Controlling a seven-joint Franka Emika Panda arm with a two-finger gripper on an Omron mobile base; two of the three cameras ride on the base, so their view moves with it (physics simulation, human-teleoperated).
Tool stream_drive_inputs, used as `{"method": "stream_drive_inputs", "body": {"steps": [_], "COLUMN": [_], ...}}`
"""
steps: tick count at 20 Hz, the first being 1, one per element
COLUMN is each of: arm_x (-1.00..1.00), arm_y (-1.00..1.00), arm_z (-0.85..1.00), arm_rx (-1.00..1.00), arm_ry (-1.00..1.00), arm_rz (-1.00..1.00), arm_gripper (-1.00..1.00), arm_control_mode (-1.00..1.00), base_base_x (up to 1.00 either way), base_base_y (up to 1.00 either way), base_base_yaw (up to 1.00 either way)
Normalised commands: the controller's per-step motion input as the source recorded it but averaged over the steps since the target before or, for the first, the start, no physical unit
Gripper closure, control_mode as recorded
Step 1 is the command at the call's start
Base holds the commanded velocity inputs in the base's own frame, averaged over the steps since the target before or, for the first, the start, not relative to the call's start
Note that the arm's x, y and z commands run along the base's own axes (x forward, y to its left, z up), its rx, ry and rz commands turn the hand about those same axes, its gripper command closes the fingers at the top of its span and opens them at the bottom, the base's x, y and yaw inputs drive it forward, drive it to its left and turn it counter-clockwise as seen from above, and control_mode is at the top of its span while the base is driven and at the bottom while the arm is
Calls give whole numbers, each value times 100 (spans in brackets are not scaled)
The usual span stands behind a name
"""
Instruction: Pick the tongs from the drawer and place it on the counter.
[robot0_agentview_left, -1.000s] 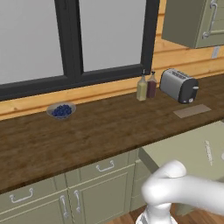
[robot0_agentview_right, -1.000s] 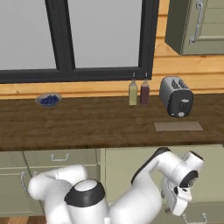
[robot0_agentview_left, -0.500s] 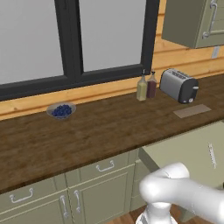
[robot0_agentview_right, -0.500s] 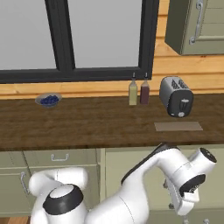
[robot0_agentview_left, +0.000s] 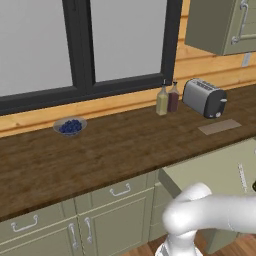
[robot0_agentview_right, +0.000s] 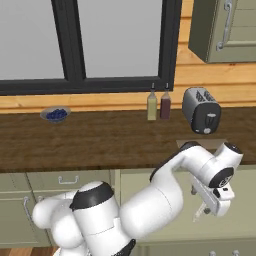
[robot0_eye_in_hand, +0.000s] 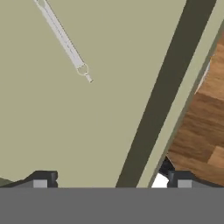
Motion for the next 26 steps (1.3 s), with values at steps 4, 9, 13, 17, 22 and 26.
{"method": "stream_drive_inputs", "body": {"steps": [4,9,13,17,22,26], "arm_x": [41,46,6,3,15,1], "arm_y": [-21,7,7,0,0,0], "arm_z": [-49,-41,-89,-68,-46,-70], "arm_rx": [0,0,3,0,0,0], "arm_ry": [0,0,0,0,0,-2], "arm_rz": [32,13,14,10,13,17], "arm_gripper": [-100,-100,-100,-100,-100,-100], "arm_control_mode": [-100,-100,-100,-100,-100,-100], "base_base_x": [0,0,0,0,0,0], "base_base_y": [0,0,0,0,0,0], "base_base_yaw": [0,0,0,0,0,0]}}
